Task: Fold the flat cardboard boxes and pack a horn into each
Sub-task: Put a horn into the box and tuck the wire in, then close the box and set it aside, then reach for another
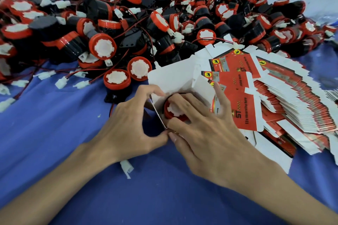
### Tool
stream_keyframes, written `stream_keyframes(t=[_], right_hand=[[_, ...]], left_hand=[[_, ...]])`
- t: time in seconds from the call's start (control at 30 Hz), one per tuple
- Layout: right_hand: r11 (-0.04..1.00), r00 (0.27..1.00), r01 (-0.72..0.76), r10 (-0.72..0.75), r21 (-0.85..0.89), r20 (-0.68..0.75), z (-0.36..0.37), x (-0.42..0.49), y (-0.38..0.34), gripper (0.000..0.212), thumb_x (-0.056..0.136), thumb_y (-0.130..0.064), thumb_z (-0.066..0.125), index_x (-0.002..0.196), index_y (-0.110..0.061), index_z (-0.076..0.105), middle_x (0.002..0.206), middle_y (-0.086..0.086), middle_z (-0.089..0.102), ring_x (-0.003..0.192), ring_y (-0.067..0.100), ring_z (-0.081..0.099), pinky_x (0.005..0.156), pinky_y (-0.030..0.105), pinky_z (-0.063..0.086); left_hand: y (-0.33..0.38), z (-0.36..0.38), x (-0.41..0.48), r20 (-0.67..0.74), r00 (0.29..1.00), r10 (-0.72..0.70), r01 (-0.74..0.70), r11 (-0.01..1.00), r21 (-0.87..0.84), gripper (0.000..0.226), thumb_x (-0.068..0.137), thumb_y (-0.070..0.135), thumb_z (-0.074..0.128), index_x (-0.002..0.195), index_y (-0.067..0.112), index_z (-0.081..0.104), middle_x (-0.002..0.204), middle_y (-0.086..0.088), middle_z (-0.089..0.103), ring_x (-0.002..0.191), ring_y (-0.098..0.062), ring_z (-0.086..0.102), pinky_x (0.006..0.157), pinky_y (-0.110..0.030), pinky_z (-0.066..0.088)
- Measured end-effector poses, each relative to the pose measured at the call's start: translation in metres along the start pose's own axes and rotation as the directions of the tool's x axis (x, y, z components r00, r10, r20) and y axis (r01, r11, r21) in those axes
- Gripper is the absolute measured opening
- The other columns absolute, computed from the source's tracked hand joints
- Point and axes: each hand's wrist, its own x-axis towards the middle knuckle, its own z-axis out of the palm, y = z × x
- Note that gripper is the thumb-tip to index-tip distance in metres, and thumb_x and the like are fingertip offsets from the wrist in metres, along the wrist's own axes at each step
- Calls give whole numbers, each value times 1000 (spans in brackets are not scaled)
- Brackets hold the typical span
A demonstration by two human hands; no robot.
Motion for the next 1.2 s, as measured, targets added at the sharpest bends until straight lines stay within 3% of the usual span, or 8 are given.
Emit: stream_keyframes(t=[0.17, 0.3, 0.47, 0.7, 0.83, 0.93, 1.1, 1.2], right_hand=[[983, 960, 79, -30, 163, -280, 15, 2, 14, 43, 89, -22, 58, 131, -12, 55, 135, 9, 50, 129, 18, 45, 109, 56, 27], [866, 792, 61, 261, 497, -552, 16, 8, 23, 36, 84, -5, 57, 119, 2, 55, 133, 16, 33, 126, 26, 40, 96, 22, 45], [696, 864, -75, 403, 714, -302, 26, 9, 25, 40, 86, -11, 56, 126, -6, 55, 122, -11, 54, 116, 1, 53, 96, 17, 44], [812, 906, 42, 214, 582, -364, 31, 9, 20, 21, 87, -10, 59, 103, -3, 71, 111, 2, 70, 110, 11, 63, 94, 30, 49], [648, 902, -144, 397, 748, -170, 23, 10, 18, 55, 92, -44, 51, 139, -21, 35, 104, -18, 71, 99, -1, 64, 88, 19, 47], [583, 893, -154, 428, 798, -140, 18, 12, 22, 65, 88, -59, 41, 147, -37, 24, 98, -21, 72, 61, 1, 61, 68, 13, 43], [477, 877, -132, 465, 869, -122, 11, 16, 18, 38, 86, -57, 45, 108, -32, 63, 83, -15, 74, 75, 31, 65, 71, 43, 50], [434, 877, -79, 458, 897, -144, 14, 17, 18, 15, 86, -43, 59, 84, -29, 64, 84, -9, 73, 87, 11, 69, 73, 31, 55]], left_hand=[[-5, -1, -1, -37, 998, -44, 44, 999, 5, 70, 65, 55, 63, 124, 39, 28, 104, 32, 56, 87, 1, 60, 71, -29, 52], [-12, -3, 1, 44, 999, 12, -16, 997, 77, 72, 78, 50, 55, 144, 39, 30, 129, 27, 42, 118, 21, 33, 93, 2, 28], [-13, 4, 2, 107, 994, 4, -10, 999, 50, 49, 85, 54, 44, 133, 48, 36, 139, 15, 34, 130, 14, 25, 103, -2, 19], [-16, 3, 4, -45, 984, 170, -167, 983, 70, 35, 92, 31, 51, 125, 21, 57, 143, 1, 40, 135, 5, 30, 105, -9, 28], [-12, 3, 1, -121, 990, 74, -87, 990, -111, 35, 85, 35, 58, 111, 37, 34, 122, 38, 40, 118, 17, 42, 96, -6, 38], [-12, 2, 3, -50, 989, 142, -143, 989, -21, 26, 86, 35, 58, 110, 25, 53, 123, 34, 42, 120, 18, 39, 98, -5, 32], [-9, -2, 7, -55, 979, 194, -195, 981, -3, 29, 90, 26, 54, 96, 5, 72, 119, 7, 56, 118, 14, 45, 96, -6, 34], [-7, -1, 6, -96, 953, 286, -285, 958, 26, 12, 90, 12, 56, 97, 4, 63, 128, -3, 54, 125, -2, 45, 102, -17, 36]])
